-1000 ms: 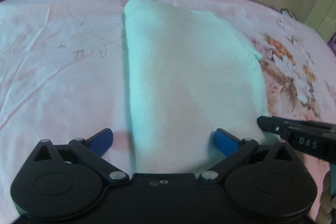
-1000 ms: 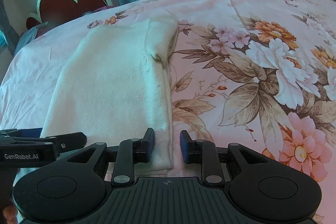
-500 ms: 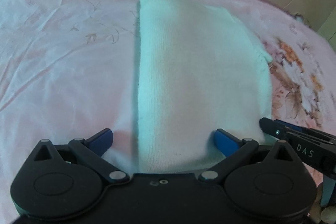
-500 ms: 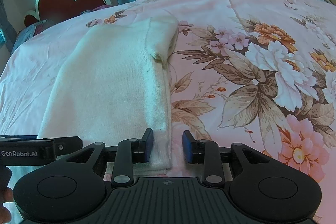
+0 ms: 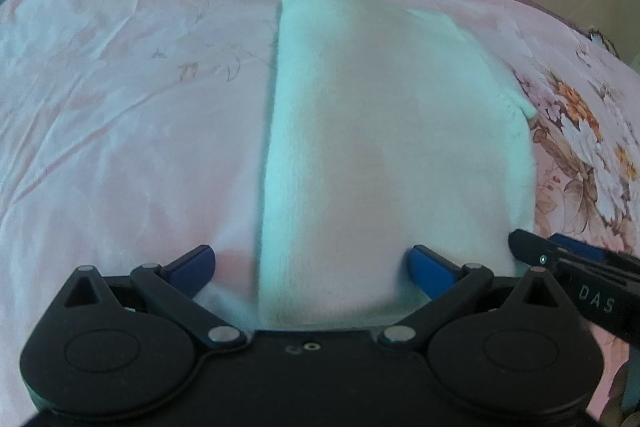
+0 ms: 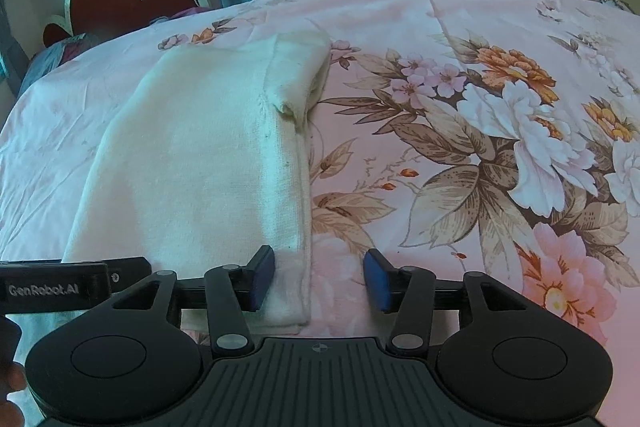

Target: Fold small clothes

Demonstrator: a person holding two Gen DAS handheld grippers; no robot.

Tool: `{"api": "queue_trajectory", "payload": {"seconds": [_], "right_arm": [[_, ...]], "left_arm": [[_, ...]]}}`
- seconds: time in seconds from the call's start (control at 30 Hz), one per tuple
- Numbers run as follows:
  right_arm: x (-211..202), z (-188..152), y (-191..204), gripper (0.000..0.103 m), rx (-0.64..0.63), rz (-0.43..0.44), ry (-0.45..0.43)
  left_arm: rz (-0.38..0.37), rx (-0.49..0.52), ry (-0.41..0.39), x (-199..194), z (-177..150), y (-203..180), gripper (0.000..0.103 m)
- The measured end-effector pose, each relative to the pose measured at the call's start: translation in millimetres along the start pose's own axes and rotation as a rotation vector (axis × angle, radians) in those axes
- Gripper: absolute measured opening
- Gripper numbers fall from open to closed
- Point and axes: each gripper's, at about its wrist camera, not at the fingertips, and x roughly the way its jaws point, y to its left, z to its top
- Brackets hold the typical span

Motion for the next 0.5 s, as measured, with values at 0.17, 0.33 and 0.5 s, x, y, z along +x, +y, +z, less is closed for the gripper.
{"api": "queue_trajectory", "payload": {"seconds": [0.17,0.33,0.5], "right_arm": [[0.4,0.2,0.9,0.051,-0.003,0.000,-0.002],[-4.6,2.2,0.1,0.053,-0.008,0.001,-0.017],[-38.6,-3.2,-4.6,0.054,0.002,0.023,-0.061]], "left_arm": [[-0.060,-0.058,-0.075,0.4,-8.4,11.6,0.103],[-0.039,0.012,-0.066,2.9,-4.8,3.5,0.103],[-0.029,-0.001,-0.030,-8.2,1.4,3.3,0.101]]}}
